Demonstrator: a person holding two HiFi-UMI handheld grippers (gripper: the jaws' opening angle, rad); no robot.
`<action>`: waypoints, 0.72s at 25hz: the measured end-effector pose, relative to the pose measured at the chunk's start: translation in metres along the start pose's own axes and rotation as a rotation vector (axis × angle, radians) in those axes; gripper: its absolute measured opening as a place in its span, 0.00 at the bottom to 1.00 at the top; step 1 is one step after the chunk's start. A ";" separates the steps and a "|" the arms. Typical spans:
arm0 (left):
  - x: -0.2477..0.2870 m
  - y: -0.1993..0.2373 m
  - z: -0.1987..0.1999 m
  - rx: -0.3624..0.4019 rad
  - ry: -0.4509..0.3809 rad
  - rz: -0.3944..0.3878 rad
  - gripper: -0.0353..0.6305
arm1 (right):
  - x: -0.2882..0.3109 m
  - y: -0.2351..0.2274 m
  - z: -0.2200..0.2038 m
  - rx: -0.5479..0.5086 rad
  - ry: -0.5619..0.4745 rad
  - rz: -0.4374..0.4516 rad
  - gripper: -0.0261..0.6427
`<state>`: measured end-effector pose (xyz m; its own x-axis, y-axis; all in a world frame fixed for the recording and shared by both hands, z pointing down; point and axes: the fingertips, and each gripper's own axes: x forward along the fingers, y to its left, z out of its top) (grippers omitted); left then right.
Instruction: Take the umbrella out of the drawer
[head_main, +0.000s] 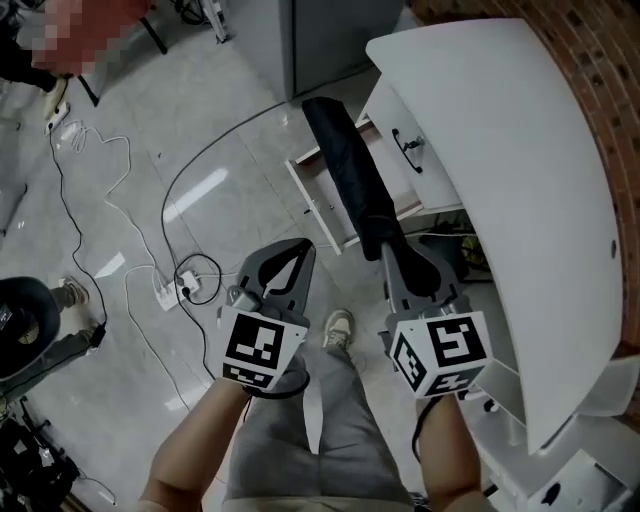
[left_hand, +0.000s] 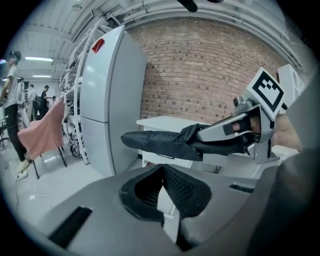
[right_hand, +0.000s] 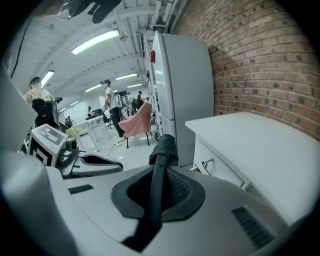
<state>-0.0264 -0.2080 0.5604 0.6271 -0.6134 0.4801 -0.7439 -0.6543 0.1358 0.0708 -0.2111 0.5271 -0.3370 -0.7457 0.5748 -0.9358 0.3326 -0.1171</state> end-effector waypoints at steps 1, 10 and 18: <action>-0.009 -0.004 0.015 0.008 -0.012 -0.001 0.07 | -0.013 0.003 0.015 0.001 -0.018 -0.001 0.06; -0.083 -0.041 0.155 0.066 -0.133 -0.015 0.06 | -0.122 0.017 0.134 0.018 -0.163 -0.030 0.06; -0.161 -0.070 0.266 0.129 -0.225 -0.015 0.06 | -0.205 0.034 0.226 -0.040 -0.253 -0.035 0.06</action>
<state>-0.0137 -0.1812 0.2435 0.6838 -0.6770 0.2721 -0.7079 -0.7059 0.0228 0.0844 -0.1770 0.2221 -0.3244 -0.8763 0.3563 -0.9442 0.3228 -0.0657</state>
